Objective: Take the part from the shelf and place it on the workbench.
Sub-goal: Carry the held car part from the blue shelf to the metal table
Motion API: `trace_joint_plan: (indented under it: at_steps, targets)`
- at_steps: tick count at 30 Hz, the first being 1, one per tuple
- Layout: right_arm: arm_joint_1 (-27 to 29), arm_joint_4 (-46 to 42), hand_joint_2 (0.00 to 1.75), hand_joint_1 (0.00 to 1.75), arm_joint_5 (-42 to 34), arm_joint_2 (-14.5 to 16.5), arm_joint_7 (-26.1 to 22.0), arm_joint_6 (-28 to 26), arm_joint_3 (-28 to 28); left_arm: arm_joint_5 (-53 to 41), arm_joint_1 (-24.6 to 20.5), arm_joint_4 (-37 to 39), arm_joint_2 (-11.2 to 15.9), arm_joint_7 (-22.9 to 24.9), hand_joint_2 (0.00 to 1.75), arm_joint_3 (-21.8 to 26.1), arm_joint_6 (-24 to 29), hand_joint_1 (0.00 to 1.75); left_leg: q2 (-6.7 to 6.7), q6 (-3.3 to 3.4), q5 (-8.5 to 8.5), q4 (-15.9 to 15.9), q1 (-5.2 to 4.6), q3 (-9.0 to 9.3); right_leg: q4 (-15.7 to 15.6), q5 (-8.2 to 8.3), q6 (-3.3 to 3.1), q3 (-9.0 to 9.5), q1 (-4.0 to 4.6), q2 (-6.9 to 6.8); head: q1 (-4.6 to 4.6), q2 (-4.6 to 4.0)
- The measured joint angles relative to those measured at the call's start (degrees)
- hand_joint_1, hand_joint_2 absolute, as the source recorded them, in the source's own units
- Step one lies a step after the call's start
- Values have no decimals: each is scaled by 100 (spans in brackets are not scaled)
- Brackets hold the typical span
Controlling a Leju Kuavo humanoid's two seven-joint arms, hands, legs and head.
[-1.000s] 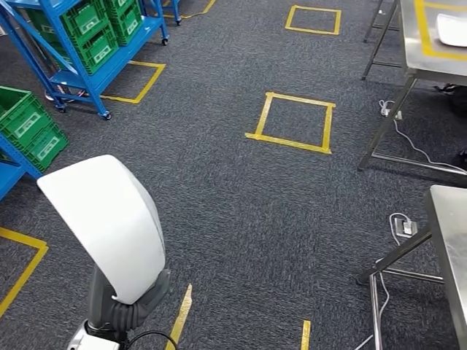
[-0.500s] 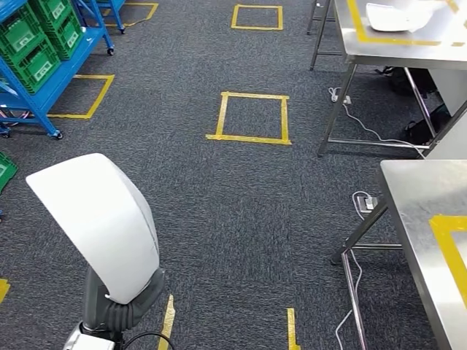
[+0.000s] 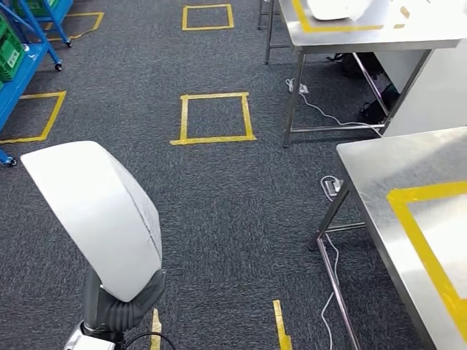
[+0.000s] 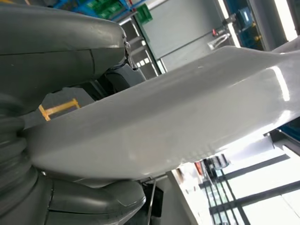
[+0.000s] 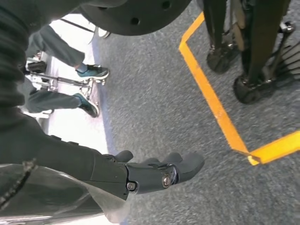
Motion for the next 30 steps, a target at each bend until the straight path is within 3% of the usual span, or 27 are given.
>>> trace_joint_plan:
  at_steps: [1, 3, 5, 6, 7, 8, 10, 11, 12, 14, 16, 18, 20, 21, 22, 23, 24, 26, 28, 30]
  targets:
    - [8, 0, 175, 0, 4, 0, 1, 0, -4, -1, -8, -1, -3, -2, 175, 0, -1, 175, 0, -31, -40, 16, 14, 30, -11, -10, -35, 19, -2, 58, -4, 0]
    - [10, -1, 175, 0, 8, -1, 3, -1, -9, -2, -16, -4, -7, -8, 175, 1, -1, 175, -222, -79, -242, 337, 44, -68, -39, -32, -110, 87, -19, 176, -34, 0]
    - [-7, -1, 175, 0, 15, -2, 2, -2, -15, -4, 1, -5, -4, -12, 175, 2, -1, 175, -507, -92, -567, 1121, 53, -470, -47, -65, -168, 141, -18, 310, -74, 0]
    - [-17, 0, 175, 0, 19, -2, -2, -1, -21, -4, 12, -4, -2, -12, 175, 2, -1, 175, -559, -90, -672, 1506, 53, -707, -47, -83, -184, 163, -10, 389, -79, 0]
    - [-20, 0, 175, 0, 23, -2, -5, 0, -30, -5, 19, -4, 0, -11, 175, 2, -1, 175, -580, -82, -673, 1747, 53, -889, -46, -107, -194, 195, 0, 470, -83, 0]
    - [-19, 0, 175, 0, 25, -2, -8, 1, -40, -5, 19, -4, 2, -10, 175, 2, -1, 175, -592, -66, -544, 1771, 51, -974, -46, -135, -196, 237, 8, 556, -85, 0]
    - [-11, 0, 175, 0, 29, -1, -1, 3, -57, -5, 18, -5, 4, -10, 175, 2, -1, 175, -703, -13, 5, 1221, 45, -868, -45, -205, -181, 352, 13, 728, -98, 0]
    - [-10, 1, 175, 0, 30, 0, 4, 4, -66, -4, 18, -4, 7, -10, 175, 2, -2, 175, -852, 18, 234, 895, 45, -766, -46, -243, -164, 391, 12, 807, -99, 0]
    - [-16, 2, 175, 0, 32, 1, 8, 5, -73, -4, 22, -6, 8, -10, 175, 2, -2, 175, -989, 47, 375, 608, 44, -665, -44, -273, -136, 414, 3, 884, -102, -1]
    - [-29, 4, 175, 0, 33, 1, -5, 7, -87, -5, 23, -11, 13, -10, 175, 3, -3, 175, -1125, 98, 334, 318, 32, -547, -40, -282, -51, 371, -27, 1002, -109, -1]
    - [-18, 4, 175, 0, 34, -2, -10, 8, -93, -5, 12, -16, 9, -11, 175, 4, -3, 175, -1024, 145, 266, 143, 26, -456, -18, -252, 28, 333, -46, 1019, -119, -1]
    - [-15, 5, 175, 0, 35, -4, 24, 7, -100, -6, 10, -17, -4, -12, 175, 11, -2, 175, -899, 195, 255, 44, 44, -335, 210, -352, 76, 228, -27, 775, -79, -1]
    - [-45, 7, 175, 0, 42, -4, 52, 15, -101, -7, 18, -17, -14, -13, 175, 17, -2, 175, -738, 230, 222, -4, 46, -236, 843, -632, 123, -155, -19, 482, -39, -1]
    - [-54, 8, 175, 0, 52, -3, 54, 19, -101, -7, 20, -17, -16, -15, 175, 19, -3, 175, -655, 236, 196, -6, 41, -210, 1202, -757, 149, -401, -27, 417, -35, 0]
    - [-52, 9, 175, 0, 66, -3, 52, 23, -102, -8, 22, -17, -17, -19, 175, 20, -3, 175, -578, 234, 165, -5, 37, -181, 1450, -805, 173, -597, -36, 385, -33, 0]
    - [-42, 9, 175, 0, 84, -4, 52, 23, -104, -11, 22, -17, -18, -26, 175, 21, -4, 175, -508, 228, 127, -4, 36, -140, 1504, -737, 191, -699, -43, 365, -30, 0]
    - [-27, 9, 175, 0, 100, -4, 57, 23, -109, -17, 21, -17, -18, -34, 175, 22, -5, 175, -443, 218, 82, -4, 37, -85, 1337, -546, 199, -685, -47, 337, -29, 0]
    - [-13, 9, 175, 0, 121, -4, 71, 24, -126, -31, 20, -17, -20, -51, 175, 25, -7, 175, -315, 182, -20, -6, 36, 49, 647, -50, 172, -454, -31, 154, -29, 0]
    - [-34, 10, 175, 0, 128, -4, 70, 28, -139, -44, 22, -17, -21, -65, 175, 27, -9, 175, -193, 116, -116, 6, 11, 130, 171, 97, 90, -296, 27, -88, -27, 0]
    - [-42, 11, 175, 0, 134, -4, 57, 32, -144, -61, 20, -17, -19, -78, 175, 28, -10, 175, -94, 47, -181, 35, -13, 193, 101, 49, -17, -271, 61, -111, -42, 0]
